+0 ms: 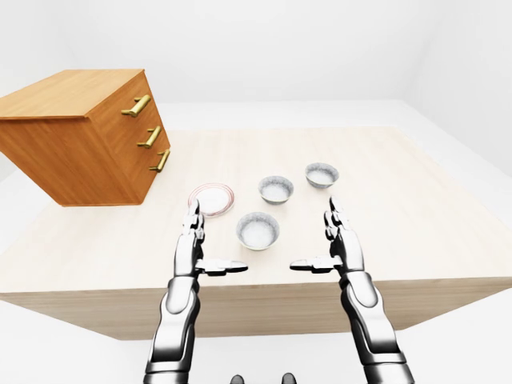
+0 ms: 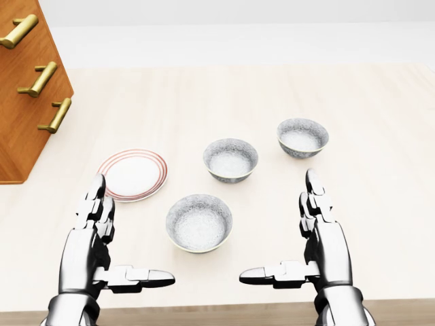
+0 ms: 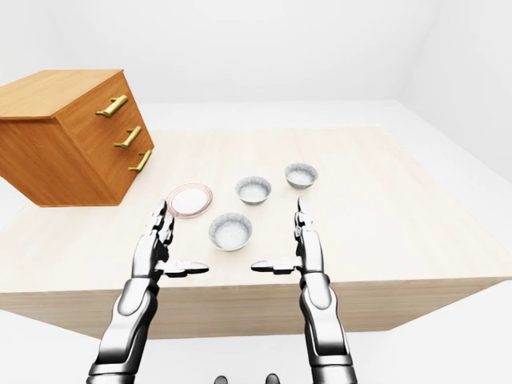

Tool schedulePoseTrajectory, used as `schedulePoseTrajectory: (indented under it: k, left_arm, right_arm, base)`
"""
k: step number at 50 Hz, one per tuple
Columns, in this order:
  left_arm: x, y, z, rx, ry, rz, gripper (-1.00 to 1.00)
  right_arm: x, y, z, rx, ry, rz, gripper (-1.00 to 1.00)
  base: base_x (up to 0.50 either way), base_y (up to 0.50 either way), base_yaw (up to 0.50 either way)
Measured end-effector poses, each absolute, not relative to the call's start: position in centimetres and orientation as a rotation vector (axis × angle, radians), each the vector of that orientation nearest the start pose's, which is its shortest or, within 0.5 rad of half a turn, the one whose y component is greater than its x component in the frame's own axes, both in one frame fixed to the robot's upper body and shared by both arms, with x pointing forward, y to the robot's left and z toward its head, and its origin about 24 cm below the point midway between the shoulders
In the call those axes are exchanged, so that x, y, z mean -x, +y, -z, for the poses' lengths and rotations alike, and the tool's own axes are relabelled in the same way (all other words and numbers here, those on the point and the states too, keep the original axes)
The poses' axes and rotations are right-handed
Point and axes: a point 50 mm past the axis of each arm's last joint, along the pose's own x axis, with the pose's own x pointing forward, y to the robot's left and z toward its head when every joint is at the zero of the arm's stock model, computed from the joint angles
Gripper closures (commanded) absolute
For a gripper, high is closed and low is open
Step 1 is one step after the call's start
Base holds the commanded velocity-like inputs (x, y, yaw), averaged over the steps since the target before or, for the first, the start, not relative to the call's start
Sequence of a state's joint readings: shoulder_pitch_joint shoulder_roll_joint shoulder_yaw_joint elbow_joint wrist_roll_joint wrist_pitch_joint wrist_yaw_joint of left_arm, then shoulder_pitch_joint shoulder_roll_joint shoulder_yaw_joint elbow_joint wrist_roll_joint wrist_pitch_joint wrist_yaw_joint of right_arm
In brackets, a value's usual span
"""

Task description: Stack the bowl at the front on the bowl in the middle.

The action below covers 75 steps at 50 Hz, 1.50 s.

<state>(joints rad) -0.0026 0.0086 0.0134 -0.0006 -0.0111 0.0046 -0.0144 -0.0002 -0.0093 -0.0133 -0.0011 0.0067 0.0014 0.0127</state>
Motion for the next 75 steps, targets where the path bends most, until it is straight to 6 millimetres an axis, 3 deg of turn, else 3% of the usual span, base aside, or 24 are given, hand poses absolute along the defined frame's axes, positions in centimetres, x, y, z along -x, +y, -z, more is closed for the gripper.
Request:
schedulePoseTrajectory:
  k: [9,21,30,59,75]
  left_arm:
    - [-26.2,16.0,-4.9,0.017,0.007,0.003,-1.00]
    - [-28.5,17.2,-8.9,0.008,-0.122,-0.005,-1.00]
    - [-29.0,17.4,-10.1,0.007,-0.168,-0.007,-1.00]
    - [-29.3,17.4,-10.6,0.014,-0.184,-0.009,-1.00]
    - [-29.2,17.4,-10.5,0.017,-0.181,-0.012,-1.00]
  right_arm:
    - [-25.8,-15.9,-4.6,0.033,0.009,0.013,-1.00]
    - [-27.4,-16.2,-7.1,0.058,-0.060,0.029,-1.00]
    - [-27.7,-15.9,-7.8,0.074,-0.088,0.019,-1.00]
    - [-27.7,-15.3,-7.2,0.116,-0.065,-0.030,-1.00]
    - [-27.5,-15.2,-6.6,0.168,-0.043,-0.045,-1.00]
  base:
    - [0.00,0.00,0.00]
    - [0.00,0.00,0.00]
    - [0.07,-0.06,0.00]
    - [0.39,-0.14,0.00]
    - [0.01,0.00,0.00]
